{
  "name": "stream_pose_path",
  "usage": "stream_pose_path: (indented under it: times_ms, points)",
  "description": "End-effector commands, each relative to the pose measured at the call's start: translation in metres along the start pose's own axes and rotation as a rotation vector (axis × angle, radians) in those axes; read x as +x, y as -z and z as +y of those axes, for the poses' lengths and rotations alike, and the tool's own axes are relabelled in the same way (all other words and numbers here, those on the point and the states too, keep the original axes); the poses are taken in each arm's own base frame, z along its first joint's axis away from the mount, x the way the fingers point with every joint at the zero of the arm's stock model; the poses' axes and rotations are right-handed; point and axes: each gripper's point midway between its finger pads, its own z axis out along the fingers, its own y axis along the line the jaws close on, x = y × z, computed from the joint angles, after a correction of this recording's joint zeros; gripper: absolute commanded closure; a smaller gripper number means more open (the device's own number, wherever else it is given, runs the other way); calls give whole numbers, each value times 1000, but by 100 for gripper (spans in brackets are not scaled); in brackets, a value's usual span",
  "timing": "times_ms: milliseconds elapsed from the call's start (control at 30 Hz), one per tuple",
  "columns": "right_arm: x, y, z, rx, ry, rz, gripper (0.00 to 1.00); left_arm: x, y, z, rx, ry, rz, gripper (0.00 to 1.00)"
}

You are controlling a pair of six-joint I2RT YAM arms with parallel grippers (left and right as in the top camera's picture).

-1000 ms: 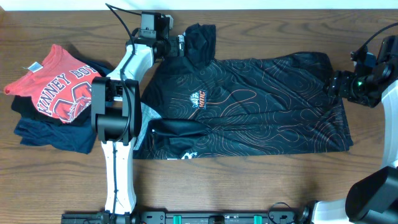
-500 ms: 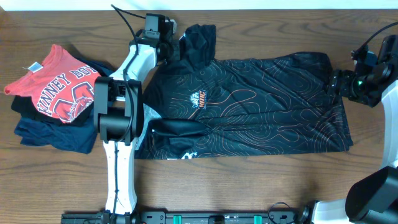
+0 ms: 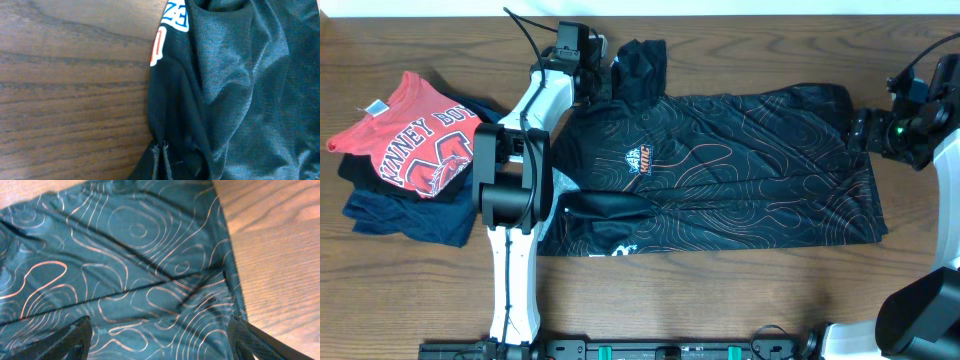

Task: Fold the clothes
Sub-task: 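Grasp the jersey's far corners with left and right grippers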

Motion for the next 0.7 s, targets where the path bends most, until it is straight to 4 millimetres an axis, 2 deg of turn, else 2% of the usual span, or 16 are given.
stream_pose_path:
  times_ms: [0, 133, 267, 433, 600, 667]
  points:
    - [-12, 0, -3, 35, 19, -35, 16, -5, 18, -7, 7, -7, -12, 94]
    - [-29, -15, -7, 43, 27, -79, 17, -27, 52, -20, 17, 4, -73, 94]
    - [-56, -45, -8, 39, 50, -139, 17, -31, 71, -26, 20, 27, -81, 94]
    - [-86, -104, -1, 42, 101, -206, 10, -17, 72, -24, 9, 45, -22, 94]
    - [-96, -170, 13, 24, 147, -235, 11, 0, 72, -21, -4, 64, 46, 94]
    - [-98, -196, 13, 46, 150, -252, 10, 7, 72, -20, -9, 70, 72, 94]
